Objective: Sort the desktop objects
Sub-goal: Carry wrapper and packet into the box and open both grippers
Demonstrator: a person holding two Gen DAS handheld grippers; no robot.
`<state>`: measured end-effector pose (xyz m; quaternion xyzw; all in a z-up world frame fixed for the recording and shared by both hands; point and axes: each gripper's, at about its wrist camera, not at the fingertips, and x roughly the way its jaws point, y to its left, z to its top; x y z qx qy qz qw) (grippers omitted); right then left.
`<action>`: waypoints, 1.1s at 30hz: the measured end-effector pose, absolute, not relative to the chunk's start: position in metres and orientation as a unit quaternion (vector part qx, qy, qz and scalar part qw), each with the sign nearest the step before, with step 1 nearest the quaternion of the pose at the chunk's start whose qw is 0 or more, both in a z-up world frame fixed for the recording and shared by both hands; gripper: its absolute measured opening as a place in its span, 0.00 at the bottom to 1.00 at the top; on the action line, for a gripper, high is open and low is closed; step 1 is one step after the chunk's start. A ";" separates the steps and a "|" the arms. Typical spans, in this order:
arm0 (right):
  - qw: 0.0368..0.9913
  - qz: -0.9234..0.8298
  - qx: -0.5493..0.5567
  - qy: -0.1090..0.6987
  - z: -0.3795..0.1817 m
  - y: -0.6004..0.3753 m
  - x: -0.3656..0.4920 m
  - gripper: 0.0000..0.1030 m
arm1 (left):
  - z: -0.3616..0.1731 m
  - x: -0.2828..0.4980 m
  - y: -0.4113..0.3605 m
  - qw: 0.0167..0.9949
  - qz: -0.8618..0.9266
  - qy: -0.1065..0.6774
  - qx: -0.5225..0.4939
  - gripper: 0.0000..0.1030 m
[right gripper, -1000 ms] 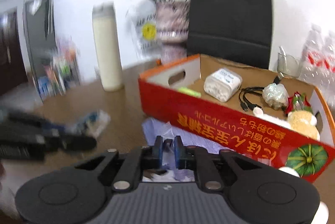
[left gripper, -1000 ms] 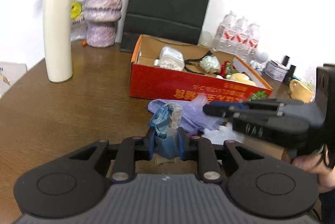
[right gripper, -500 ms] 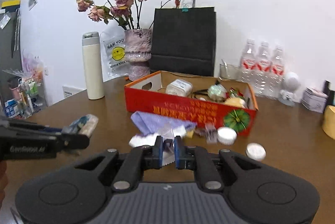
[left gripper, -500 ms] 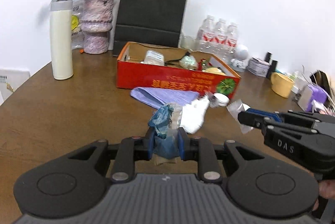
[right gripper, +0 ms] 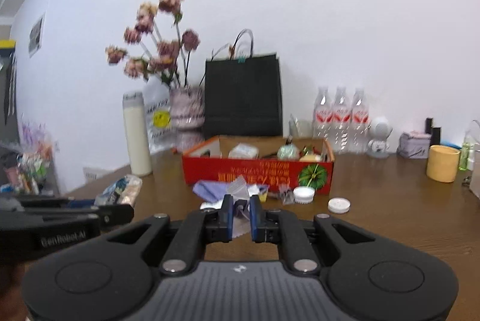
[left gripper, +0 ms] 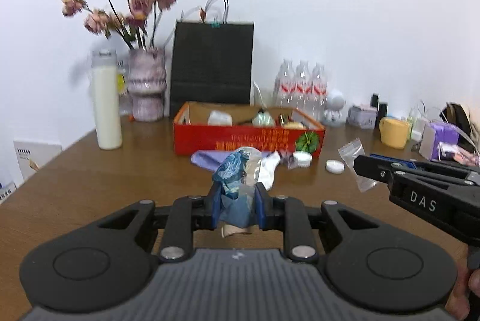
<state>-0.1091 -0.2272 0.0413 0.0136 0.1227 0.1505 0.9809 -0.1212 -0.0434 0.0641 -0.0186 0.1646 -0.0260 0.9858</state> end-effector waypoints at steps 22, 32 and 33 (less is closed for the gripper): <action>0.987 0.112 0.044 0.103 0.054 -0.229 -0.028 0.10 | 0.090 -0.021 -0.030 0.992 -0.013 0.116 -0.045 0.22; 0.986 0.101 0.065 0.114 0.068 -0.230 0.095 0.10 | 0.104 0.104 -0.014 0.989 0.001 0.141 -0.047 0.22; 0.986 0.101 0.065 0.119 0.071 -0.230 0.107 0.10 | 0.107 0.119 -0.011 0.989 0.001 0.143 -0.047 0.22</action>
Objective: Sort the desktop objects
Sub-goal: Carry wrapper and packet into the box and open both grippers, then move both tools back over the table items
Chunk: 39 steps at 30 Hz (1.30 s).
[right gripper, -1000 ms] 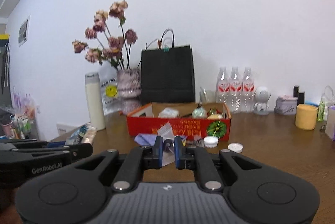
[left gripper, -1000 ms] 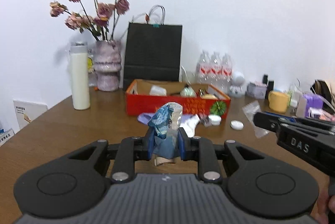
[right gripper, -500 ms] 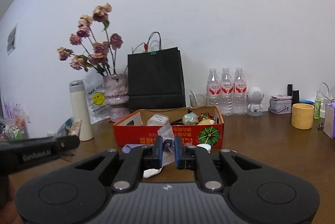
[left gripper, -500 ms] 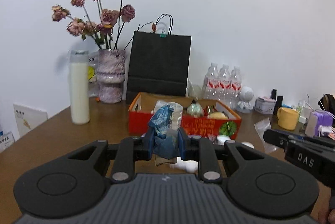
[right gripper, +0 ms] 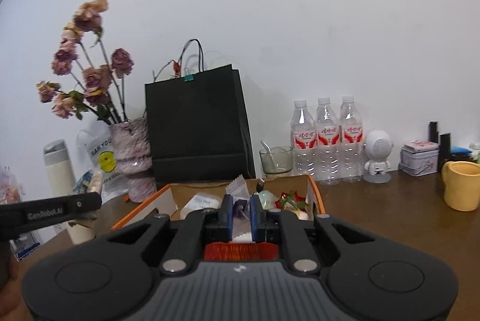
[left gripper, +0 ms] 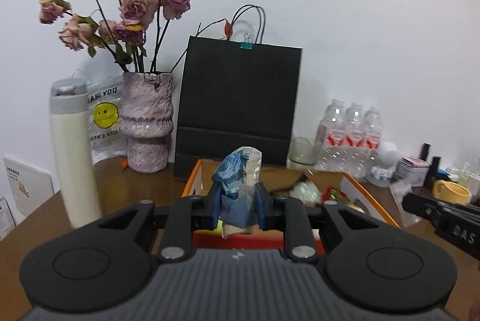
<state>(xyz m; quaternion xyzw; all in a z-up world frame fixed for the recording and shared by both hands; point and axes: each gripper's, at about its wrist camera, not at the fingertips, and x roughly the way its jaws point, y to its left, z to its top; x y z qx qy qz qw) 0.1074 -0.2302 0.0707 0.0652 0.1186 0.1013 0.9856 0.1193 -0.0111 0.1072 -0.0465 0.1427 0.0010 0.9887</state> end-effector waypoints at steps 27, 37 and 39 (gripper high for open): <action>0.882 0.127 0.106 0.442 0.007 -0.172 0.442 0.10 | 0.046 0.390 0.013 0.914 0.021 0.406 -0.012 0.31; 0.883 0.116 0.086 0.446 0.031 -0.173 0.432 0.49 | 0.073 0.385 0.017 0.911 0.023 0.410 -0.032 0.74; 0.889 0.115 0.078 0.435 0.052 -0.176 0.423 0.59 | 0.092 0.377 0.021 0.914 0.021 0.404 -0.042 0.79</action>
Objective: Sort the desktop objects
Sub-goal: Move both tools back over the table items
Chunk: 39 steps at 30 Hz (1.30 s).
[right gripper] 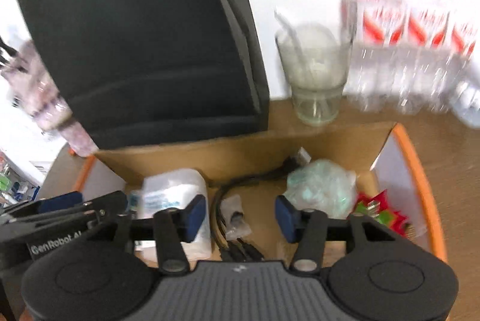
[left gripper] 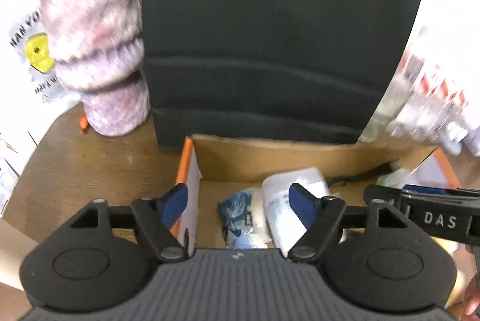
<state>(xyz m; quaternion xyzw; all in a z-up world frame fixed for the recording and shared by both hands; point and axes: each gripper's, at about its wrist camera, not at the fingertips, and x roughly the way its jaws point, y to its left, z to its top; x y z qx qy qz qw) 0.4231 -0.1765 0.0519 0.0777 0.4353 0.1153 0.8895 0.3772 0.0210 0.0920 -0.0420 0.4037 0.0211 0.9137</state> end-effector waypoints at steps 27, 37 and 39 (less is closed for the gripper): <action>0.977 0.072 -0.010 0.203 0.084 -0.218 0.217 0.95 | 0.105 0.169 -0.006 0.985 0.037 0.165 -0.017 1.00; 0.977 0.090 0.024 0.193 0.072 -0.223 0.161 0.96 | 0.105 0.104 -0.016 0.986 0.019 0.167 0.016 1.00; 0.974 0.103 0.040 0.199 0.073 -0.225 0.143 0.96 | 0.104 0.085 -0.017 0.987 0.005 0.161 0.017 1.00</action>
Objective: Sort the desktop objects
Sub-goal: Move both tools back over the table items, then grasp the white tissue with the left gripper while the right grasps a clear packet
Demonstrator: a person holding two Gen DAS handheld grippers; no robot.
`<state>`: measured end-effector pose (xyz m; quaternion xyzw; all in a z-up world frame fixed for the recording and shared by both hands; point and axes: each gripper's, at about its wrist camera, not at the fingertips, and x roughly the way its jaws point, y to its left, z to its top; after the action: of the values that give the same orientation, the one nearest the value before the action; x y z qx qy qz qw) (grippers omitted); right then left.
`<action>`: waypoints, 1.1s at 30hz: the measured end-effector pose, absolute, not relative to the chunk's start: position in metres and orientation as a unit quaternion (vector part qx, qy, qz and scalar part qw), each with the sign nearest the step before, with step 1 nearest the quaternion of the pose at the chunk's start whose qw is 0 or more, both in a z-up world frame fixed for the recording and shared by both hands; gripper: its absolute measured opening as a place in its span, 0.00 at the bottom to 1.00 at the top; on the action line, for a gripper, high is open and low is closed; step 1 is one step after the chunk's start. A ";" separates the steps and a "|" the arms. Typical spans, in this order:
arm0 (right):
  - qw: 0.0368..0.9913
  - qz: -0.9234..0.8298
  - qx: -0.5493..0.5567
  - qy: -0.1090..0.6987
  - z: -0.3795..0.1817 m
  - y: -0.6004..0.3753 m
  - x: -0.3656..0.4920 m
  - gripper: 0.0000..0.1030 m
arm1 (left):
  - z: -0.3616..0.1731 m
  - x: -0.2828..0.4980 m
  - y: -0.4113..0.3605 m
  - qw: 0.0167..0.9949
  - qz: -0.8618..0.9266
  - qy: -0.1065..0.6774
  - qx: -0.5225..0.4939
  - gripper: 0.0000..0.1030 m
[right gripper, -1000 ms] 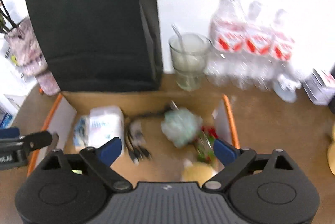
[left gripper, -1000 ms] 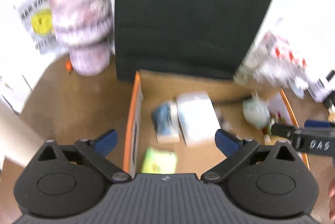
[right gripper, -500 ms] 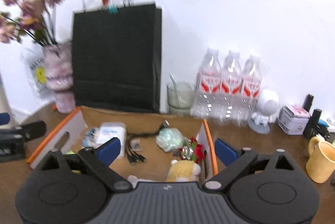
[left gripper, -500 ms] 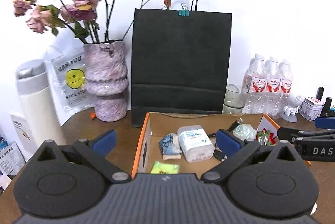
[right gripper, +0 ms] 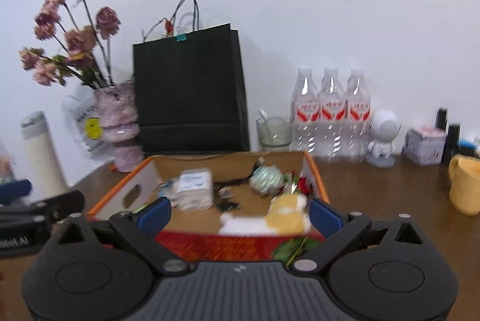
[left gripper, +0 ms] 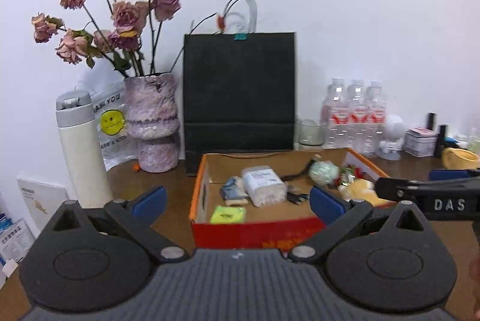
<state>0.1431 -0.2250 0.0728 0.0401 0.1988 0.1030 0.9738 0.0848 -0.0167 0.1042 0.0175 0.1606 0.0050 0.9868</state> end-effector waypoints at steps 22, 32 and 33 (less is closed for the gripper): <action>0.966 0.111 0.042 0.231 0.027 -0.255 -0.073 1.00 | 0.054 -0.092 -0.039 0.977 -0.023 0.213 0.010 1.00; 0.965 0.105 0.044 0.234 0.028 -0.265 -0.080 1.00 | 0.043 -0.077 -0.052 0.969 -0.065 0.239 0.012 1.00; 0.965 0.103 0.046 0.238 0.026 -0.267 -0.076 1.00 | 0.042 -0.071 -0.053 0.968 -0.071 0.241 0.015 1.00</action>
<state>-0.0761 -0.2670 0.0264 0.0460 0.2376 0.1029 0.9648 -0.0708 -0.0527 0.0416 0.0146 0.2405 -0.0712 0.9679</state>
